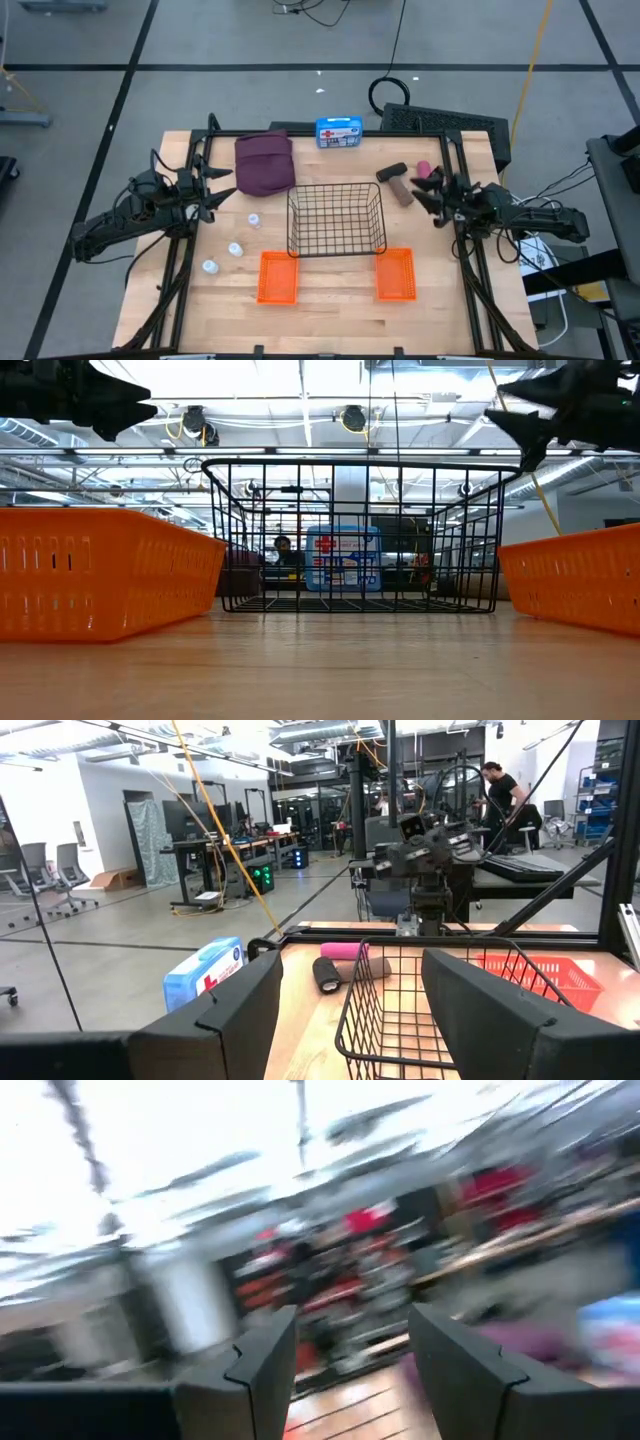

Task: Pick & Place Medicine items
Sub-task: Put the pink bandage into the left orange basket

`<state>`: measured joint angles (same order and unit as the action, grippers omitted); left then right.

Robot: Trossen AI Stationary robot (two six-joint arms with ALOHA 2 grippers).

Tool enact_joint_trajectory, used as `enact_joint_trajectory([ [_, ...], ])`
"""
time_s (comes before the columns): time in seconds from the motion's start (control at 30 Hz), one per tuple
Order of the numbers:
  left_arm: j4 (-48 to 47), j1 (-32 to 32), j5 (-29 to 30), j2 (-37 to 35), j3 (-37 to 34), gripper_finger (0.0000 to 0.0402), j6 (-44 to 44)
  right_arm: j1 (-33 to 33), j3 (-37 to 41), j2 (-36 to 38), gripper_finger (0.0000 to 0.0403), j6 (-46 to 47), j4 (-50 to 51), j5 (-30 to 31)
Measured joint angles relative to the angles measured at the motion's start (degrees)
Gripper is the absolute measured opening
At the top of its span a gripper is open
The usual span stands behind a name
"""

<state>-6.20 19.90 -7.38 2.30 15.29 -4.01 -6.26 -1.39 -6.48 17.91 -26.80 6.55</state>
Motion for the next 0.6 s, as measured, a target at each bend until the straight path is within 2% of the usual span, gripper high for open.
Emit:
enact_joint_trajectory([
  [0.1, 0.0, 0.0, 0.0, 0.0, 0.0, 0.0251, 0.0, 0.0, 0.0, -0.3, 0.0180, 1.0, -0.1, 6.9],
  [0.17, 0.0, 0.0, 0.0, 0.0, 0.0, 0.0251, 0.0, 0.0, 0.0, -1.1, 0.0180, 2.9, -1.4, 9.8],
  [0.27, 0.0, 0.0, 0.0, 0.0, 0.0, 0.0251, 0.0, 0.0, -2.4, -2.9, 0.0181, 0.7, -1.6, 12.8],
  [0.37, 0.0, 0.0, 0.0, 0.0, 0.0, 0.0251, 0.0, 0.0, -8.9, -8.1, 0.0185, -2.0, 14.1, 18.0],
  [0.5, 0.0, 0.0, 0.0, 0.0, 0.0, 0.0251, 0.0, -0.6, -22.5, -18.8, 0.0215, -0.2, 33.9, 29.3],
  [0.6, 0.0, 0.0, 0.0, 0.0, 0.0, 0.0251, 0.0, -3.2, -30.3, -28.5, 0.0248, 5.8, 48.7, 31.1],
])
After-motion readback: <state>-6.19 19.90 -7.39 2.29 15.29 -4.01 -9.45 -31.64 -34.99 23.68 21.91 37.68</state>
